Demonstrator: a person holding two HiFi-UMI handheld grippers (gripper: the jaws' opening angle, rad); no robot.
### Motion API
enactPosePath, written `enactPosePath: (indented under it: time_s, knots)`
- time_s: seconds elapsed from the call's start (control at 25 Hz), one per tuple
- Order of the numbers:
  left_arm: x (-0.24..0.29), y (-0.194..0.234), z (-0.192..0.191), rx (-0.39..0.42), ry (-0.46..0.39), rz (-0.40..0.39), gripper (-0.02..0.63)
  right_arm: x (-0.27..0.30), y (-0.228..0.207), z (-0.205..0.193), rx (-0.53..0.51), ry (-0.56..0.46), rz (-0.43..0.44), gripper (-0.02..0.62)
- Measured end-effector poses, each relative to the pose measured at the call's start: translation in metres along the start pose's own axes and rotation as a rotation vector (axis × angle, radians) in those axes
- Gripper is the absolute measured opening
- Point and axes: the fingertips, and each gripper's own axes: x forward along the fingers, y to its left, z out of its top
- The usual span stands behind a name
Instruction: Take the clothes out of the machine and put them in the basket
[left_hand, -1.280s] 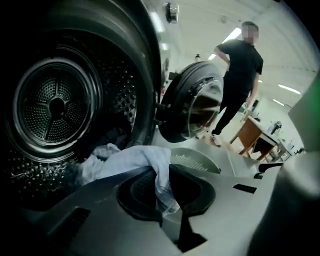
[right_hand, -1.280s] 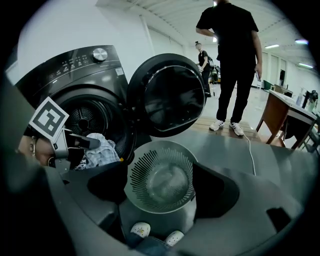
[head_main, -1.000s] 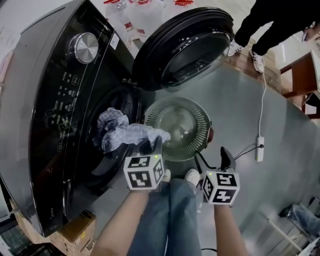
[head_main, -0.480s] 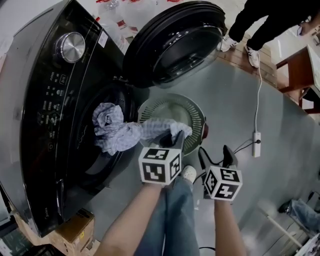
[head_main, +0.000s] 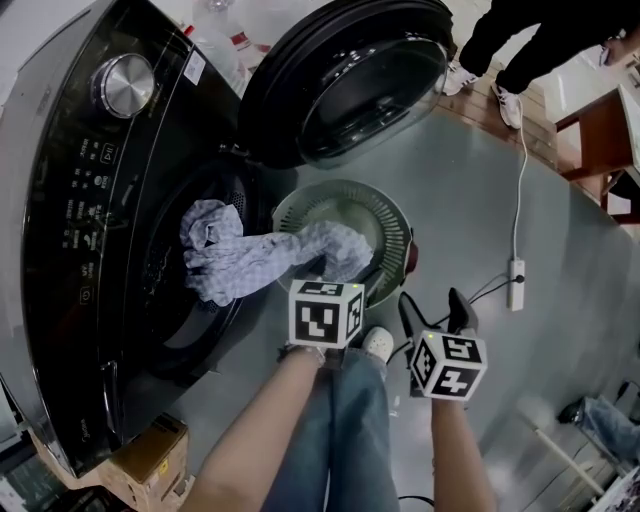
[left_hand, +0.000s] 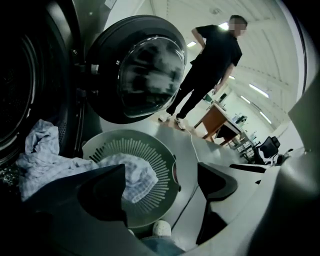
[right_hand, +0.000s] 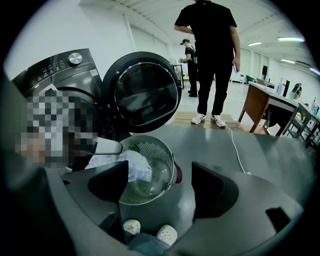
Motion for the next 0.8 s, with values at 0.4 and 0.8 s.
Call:
enactPosePath:
  time_s: [0.4, 0.8]
  knots:
    - [-0.011, 0.075, -0.029, 0.077, 0.032, 0.177, 0.44, 0.014, 0.012, -0.017, -0.035, 0.038, 0.029, 0.394]
    - [-0.042, 0.179, -0.04, 0.155, 0.079, 0.395, 0.439, 0.032, 0.041, -0.022, -0.079, 0.054, 0.075, 0.391]
